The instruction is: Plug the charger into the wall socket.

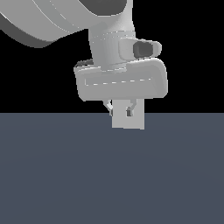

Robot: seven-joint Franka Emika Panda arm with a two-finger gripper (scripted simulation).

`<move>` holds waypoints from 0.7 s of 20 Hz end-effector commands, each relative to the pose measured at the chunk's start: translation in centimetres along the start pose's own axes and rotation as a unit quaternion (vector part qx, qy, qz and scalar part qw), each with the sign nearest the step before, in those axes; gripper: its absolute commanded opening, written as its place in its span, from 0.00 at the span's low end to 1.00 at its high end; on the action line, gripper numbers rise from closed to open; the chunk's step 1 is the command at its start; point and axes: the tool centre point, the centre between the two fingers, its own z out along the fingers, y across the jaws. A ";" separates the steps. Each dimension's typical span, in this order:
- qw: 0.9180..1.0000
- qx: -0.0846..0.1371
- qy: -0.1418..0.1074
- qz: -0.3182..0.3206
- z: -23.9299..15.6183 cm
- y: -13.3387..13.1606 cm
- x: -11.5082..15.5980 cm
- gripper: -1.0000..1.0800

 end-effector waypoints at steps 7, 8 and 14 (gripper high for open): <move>1.000 -0.001 0.000 0.001 1.4 0.0 2.7 0.00; 1.000 -0.001 0.000 0.001 1.5 0.0 3.0 0.00; 1.000 -0.001 -0.001 0.002 2.1 0.0 4.1 0.00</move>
